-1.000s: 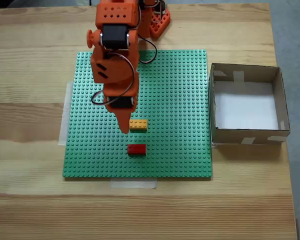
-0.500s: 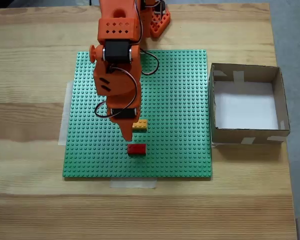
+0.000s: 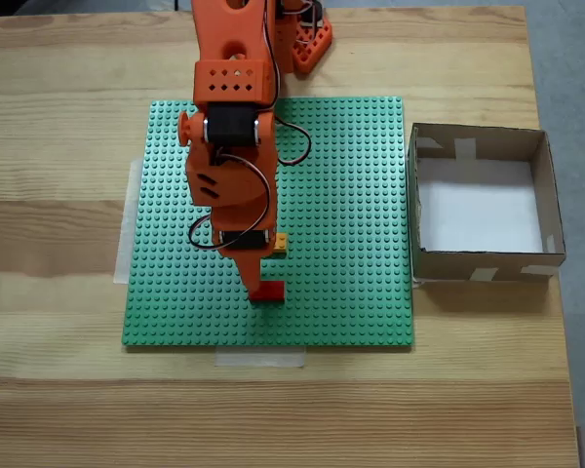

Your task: Pick the red lego block and put it in the box.

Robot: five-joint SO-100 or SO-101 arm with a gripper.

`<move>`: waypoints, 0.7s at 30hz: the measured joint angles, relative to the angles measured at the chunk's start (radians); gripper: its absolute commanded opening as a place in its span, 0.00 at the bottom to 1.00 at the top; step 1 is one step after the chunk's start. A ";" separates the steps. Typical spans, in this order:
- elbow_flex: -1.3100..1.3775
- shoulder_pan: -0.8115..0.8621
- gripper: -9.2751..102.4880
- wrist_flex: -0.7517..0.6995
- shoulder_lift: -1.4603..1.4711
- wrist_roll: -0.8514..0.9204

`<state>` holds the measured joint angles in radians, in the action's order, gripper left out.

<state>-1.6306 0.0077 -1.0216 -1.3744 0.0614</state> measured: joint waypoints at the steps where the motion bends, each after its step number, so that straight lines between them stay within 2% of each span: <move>1: 0.000 0.000 0.24 0.002 0.000 0.000; 21: 0.038 0.000 0.25 0.009 0.057 0.009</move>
<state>-1.5923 0.0077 -1.0124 -1.3177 0.0706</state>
